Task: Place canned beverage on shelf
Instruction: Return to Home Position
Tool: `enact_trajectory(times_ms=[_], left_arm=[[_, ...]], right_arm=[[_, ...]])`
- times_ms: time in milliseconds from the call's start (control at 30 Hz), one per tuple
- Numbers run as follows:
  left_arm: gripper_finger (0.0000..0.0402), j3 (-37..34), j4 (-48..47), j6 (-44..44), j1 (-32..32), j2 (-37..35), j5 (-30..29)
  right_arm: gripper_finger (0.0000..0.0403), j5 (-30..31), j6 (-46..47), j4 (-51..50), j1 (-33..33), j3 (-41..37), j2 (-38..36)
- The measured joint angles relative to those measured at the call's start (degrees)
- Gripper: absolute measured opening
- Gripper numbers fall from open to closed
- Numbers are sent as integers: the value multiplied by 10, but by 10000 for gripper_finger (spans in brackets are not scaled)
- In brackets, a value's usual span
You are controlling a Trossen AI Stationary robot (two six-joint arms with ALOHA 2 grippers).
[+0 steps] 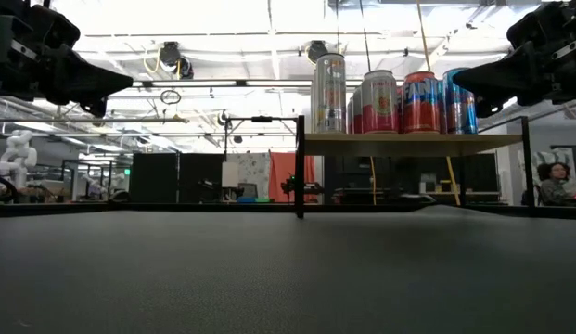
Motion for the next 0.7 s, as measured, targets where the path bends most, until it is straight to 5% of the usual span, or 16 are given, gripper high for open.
enact_trajectory(times_ms=[700], left_arm=[[0, -2, 17, 0, 0, 0, -3]], right_arm=[[0, 0, 0, 0, 0, 0, 0]])
